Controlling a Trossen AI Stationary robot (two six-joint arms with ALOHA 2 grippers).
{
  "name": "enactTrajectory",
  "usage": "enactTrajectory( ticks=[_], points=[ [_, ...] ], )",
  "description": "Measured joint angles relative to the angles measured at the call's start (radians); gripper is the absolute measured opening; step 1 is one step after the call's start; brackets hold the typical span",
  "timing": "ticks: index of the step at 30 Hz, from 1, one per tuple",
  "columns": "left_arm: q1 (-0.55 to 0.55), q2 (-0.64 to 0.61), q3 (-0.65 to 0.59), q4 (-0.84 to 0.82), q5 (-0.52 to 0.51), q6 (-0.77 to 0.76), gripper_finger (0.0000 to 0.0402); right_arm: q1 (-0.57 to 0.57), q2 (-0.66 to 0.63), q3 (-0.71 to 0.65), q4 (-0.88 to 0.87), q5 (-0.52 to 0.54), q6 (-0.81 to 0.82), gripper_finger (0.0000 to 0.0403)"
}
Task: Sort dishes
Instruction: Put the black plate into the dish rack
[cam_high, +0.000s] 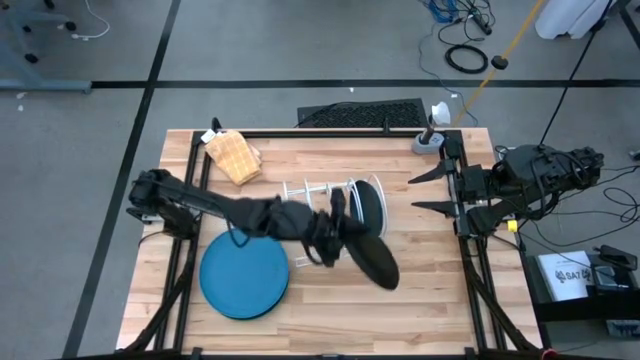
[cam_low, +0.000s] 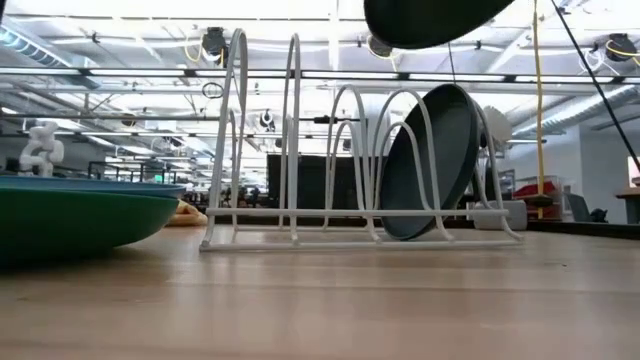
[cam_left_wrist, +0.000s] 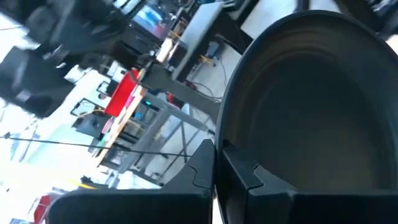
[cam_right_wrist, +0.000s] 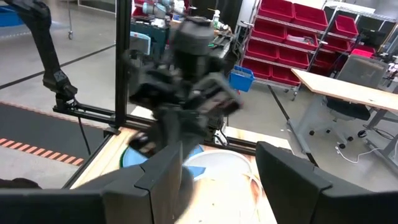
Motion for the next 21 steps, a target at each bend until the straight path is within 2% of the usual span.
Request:
enactTrajectory(
  ticks=[7, 14, 18, 21],
  points=[
    [0.182, -0.030, 0.000, 0.003, 0.254, -0.014, 0.0012, 0.000, 0.000, 0.000, 0.006, 0.000, -0.002, 0.0199],
    [0.377, -0.039, 0.000, -0.003, 0.603, -0.140, 0.0012, 0.000, 0.000, 0.000, 0.005, 0.000, -0.011, 0.0199],
    [0.461, -0.039, 0.000, -0.002, 0.720, -0.168, 0.0012, 0.000, 0.000, 0.000, 0.005, 0.000, -0.029, 0.0199],
    [0.513, -0.039, 0.000, 0.001, 0.764, -0.186, 0.0012, 0.000, 0.000, 0.000, 0.005, 0.000, -0.047, 0.0199]
  ],
)
